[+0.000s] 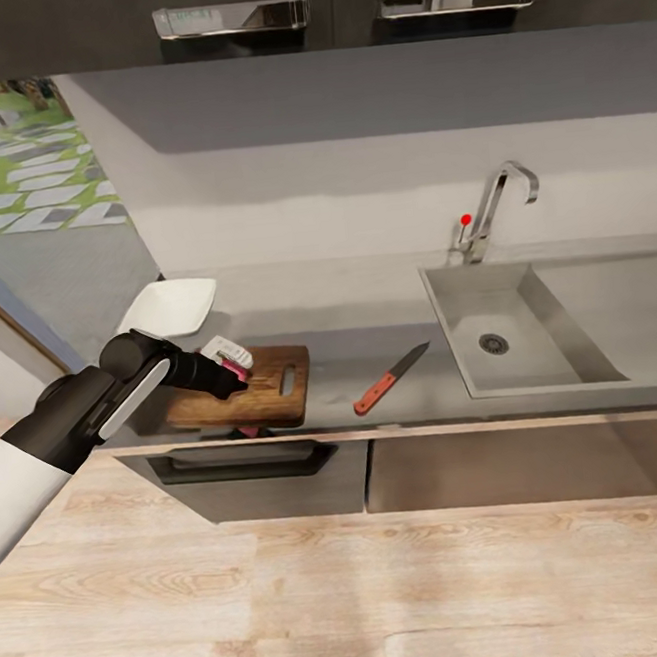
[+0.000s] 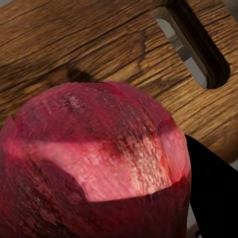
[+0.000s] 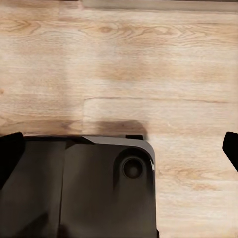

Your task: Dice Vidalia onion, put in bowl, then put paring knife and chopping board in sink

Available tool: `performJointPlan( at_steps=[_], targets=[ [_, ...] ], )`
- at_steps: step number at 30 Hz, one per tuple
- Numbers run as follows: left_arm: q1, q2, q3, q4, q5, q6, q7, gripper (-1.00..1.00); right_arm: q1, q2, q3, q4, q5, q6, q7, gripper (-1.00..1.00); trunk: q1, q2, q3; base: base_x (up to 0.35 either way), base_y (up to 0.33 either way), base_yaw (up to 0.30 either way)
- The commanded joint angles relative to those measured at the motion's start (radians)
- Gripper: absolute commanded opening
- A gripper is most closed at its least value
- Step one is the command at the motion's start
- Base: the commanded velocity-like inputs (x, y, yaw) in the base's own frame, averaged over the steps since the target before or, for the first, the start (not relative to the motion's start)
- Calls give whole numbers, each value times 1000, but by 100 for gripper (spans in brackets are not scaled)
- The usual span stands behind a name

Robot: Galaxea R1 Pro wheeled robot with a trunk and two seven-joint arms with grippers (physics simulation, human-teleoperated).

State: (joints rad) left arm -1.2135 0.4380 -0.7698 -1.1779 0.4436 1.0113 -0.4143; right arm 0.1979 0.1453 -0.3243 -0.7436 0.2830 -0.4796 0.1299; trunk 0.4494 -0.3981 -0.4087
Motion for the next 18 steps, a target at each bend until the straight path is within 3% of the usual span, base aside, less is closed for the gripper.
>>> performJointPlan(
  at_steps=[1,18],
  targets=[
    [-1,1,-2,1,-6,1,-7,-100,0,1,-7,-2,4,-2,10,100,1,-2,-3,0,2,0],
    [-1,1,-2,0,-8,1,-6,-100,0,2,-7,-2,4,-2,10,100,1,-2,-30,45,0,0]
  ],
)
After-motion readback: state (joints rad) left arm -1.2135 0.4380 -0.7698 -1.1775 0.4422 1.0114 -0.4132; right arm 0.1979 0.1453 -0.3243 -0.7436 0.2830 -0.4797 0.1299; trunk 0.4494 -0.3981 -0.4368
